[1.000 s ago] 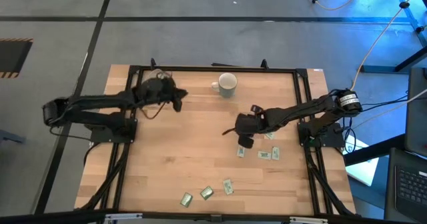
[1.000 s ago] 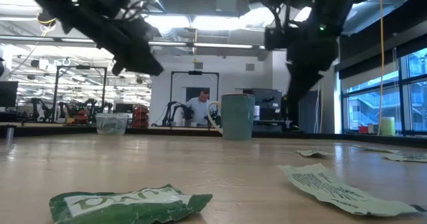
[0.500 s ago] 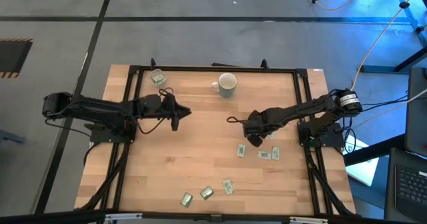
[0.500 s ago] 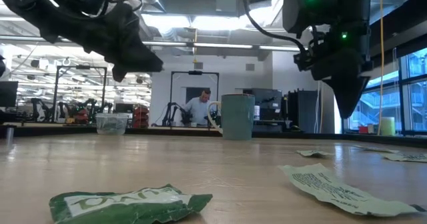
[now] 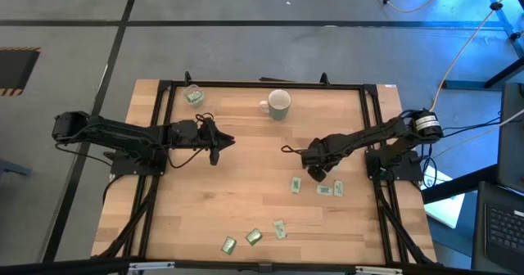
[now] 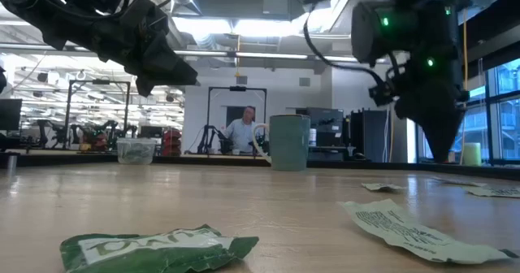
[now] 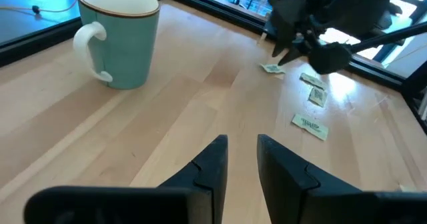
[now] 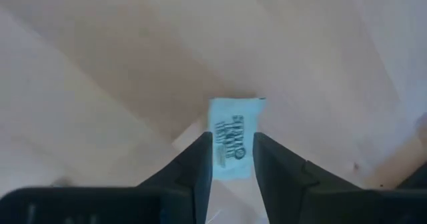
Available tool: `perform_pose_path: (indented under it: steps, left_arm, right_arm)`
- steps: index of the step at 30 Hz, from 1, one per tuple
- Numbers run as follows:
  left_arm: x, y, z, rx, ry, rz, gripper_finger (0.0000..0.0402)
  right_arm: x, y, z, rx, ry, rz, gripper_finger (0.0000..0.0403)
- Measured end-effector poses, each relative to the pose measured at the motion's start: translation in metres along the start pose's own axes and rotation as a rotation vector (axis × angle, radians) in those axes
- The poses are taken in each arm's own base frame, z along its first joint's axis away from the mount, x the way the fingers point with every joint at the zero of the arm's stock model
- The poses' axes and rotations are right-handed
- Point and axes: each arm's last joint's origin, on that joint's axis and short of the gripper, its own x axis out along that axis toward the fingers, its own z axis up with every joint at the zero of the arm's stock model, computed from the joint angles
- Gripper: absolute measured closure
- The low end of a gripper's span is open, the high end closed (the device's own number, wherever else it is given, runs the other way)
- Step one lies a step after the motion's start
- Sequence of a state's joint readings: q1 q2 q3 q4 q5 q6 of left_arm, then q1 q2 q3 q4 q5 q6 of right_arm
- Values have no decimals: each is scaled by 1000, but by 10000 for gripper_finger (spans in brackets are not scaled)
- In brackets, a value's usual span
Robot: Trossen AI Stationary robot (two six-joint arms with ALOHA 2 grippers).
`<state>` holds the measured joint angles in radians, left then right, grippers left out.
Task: Pick and place Stevia / Truvia into bins
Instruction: Put the stevia packet into the transparent bin
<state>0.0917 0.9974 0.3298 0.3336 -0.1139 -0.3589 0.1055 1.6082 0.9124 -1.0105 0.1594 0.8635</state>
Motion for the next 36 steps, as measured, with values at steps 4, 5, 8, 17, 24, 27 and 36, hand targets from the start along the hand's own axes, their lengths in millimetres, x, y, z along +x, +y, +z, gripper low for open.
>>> perform_pose_path:
  steps: [4, 5, 8, 17, 24, 27, 36]
  left_arm:
    - [0, 0, 0, 4, 0, 0, 329]
    - [0, 0, 0, 3, 0, 1, 329]
    - [0, 0, 0, 5, 0, 1, 329]
    - [0, 0, 0, 5, 0, 1, 330]
    - [0, 1, 0, 6, -8, 23, 331]
    - [0, 1, 0, 6, -17, 47, 332]
    - [0, 1, 0, 5, -17, 48, 332]
  right_arm:
    - [13, -6, 0, 27, 41, 29, 292]
    - [16, -6, 0, 30, 40, 44, 292]
    - [25, -8, 3, 25, 18, 81, 292]
    - [37, -17, 4, 47, 41, 118, 300]
    - [38, -17, 4, 46, 39, 109, 353]
    - [38, -18, 4, 44, 33, 97, 376]
    - [18, -10, 19, -37, -122, 171, 400]
